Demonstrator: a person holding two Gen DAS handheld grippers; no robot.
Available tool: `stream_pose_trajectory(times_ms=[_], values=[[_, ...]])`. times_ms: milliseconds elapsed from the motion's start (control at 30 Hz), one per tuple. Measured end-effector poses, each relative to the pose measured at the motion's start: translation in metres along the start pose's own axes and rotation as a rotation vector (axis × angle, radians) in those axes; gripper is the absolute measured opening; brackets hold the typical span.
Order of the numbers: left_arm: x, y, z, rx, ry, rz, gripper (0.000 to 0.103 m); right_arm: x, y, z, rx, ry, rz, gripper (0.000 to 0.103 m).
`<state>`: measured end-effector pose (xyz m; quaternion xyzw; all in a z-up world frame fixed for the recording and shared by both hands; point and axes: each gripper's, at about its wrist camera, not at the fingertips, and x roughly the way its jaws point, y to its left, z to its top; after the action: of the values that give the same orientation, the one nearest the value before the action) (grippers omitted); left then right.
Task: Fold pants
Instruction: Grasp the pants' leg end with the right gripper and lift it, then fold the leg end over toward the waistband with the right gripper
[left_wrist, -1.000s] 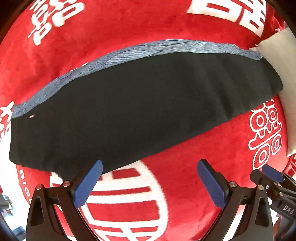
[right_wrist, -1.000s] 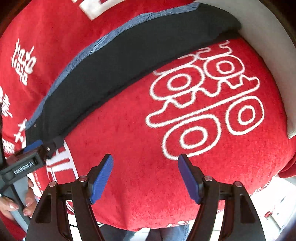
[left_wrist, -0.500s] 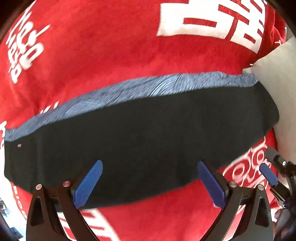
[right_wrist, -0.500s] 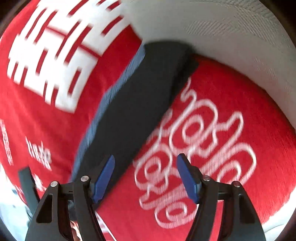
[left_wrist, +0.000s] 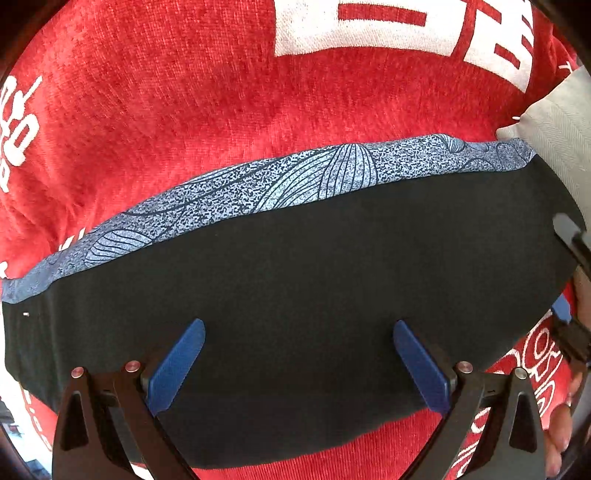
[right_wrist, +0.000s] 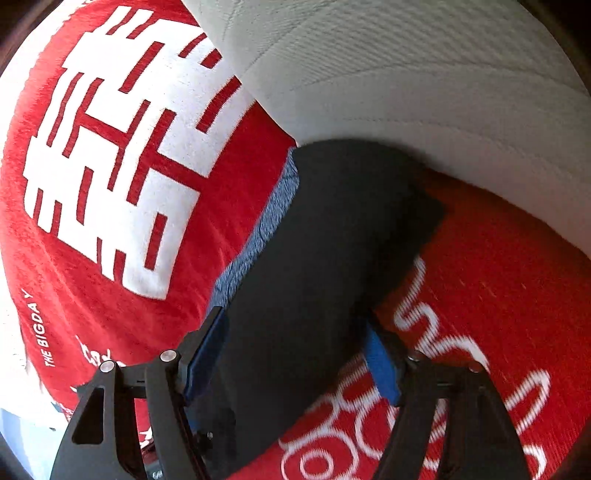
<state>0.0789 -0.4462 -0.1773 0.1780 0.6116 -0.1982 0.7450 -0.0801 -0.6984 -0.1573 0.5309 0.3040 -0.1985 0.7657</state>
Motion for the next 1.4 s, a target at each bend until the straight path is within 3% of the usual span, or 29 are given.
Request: stream_pose_trajectory(times_ms=[100, 133, 167, 200, 233, 300, 433, 567, 767, 867, 967, 1067, 1200, 1400], values=[[-0.002, 0.0, 0.001, -0.001, -0.004, 0.001, 0.103, 0.007, 0.002, 0.006, 0.018, 0.006, -0.015, 0.071], [-0.006, 0.0, 0.002, -0.003, -0.011, 0.007, 0.099, 0.009, 0.005, 0.008, 0.023, 0.022, -0.057, 0.051], [-0.01, 0.0, 0.002, -0.006, -0.021, 0.008, 0.094, 0.011, 0.006, 0.011, 0.019, 0.04, -0.113, 0.018], [-0.012, 0.0, 0.003, -0.009, -0.028, 0.003, 0.082, 0.013, 0.008, 0.012, 0.012, 0.056, -0.157, 0.017], [-0.017, -0.001, 0.002, -0.013, -0.032, -0.009, 0.075, 0.011, 0.008, 0.014, 0.012, 0.059, -0.149, 0.015], [-0.023, -0.002, 0.003, -0.027, -0.052, -0.035, 0.069, 0.007, 0.014, 0.014, -0.03, 0.065, -0.158, 0.013], [-0.013, -0.013, 0.004, -0.012, -0.057, -0.076, 0.069, -0.008, 0.051, 0.011, -0.184, 0.036, -0.16, 0.012], [-0.01, -0.024, -0.01, 0.031, -0.156, -0.038, 0.069, -0.015, 0.092, 0.002, -0.35, 0.036, -0.159, 0.012], [-0.012, -0.019, -0.012, 0.052, -0.186, -0.081, 0.069, -0.014, 0.148, -0.02, -0.555, 0.05, -0.148, 0.012], [-0.02, -0.007, -0.011, 0.051, -0.15, -0.138, 0.069, -0.013, 0.171, -0.037, -0.654, 0.062, -0.154, 0.012], [-0.036, 0.031, -0.013, -0.001, -0.151, -0.171, 0.068, -0.014, 0.195, -0.057, -0.743, 0.074, -0.162, 0.011], [-0.054, 0.081, -0.022, -0.05, -0.17, -0.127, 0.068, -0.009, 0.216, -0.084, -0.837, 0.094, -0.168, 0.012], [-0.06, 0.165, -0.037, -0.147, -0.125, -0.065, 0.068, 0.012, 0.241, -0.134, -0.984, 0.132, -0.215, 0.012], [-0.048, 0.265, -0.074, -0.261, -0.062, 0.029, 0.069, 0.068, 0.255, -0.232, -1.183, 0.217, -0.329, 0.013]])
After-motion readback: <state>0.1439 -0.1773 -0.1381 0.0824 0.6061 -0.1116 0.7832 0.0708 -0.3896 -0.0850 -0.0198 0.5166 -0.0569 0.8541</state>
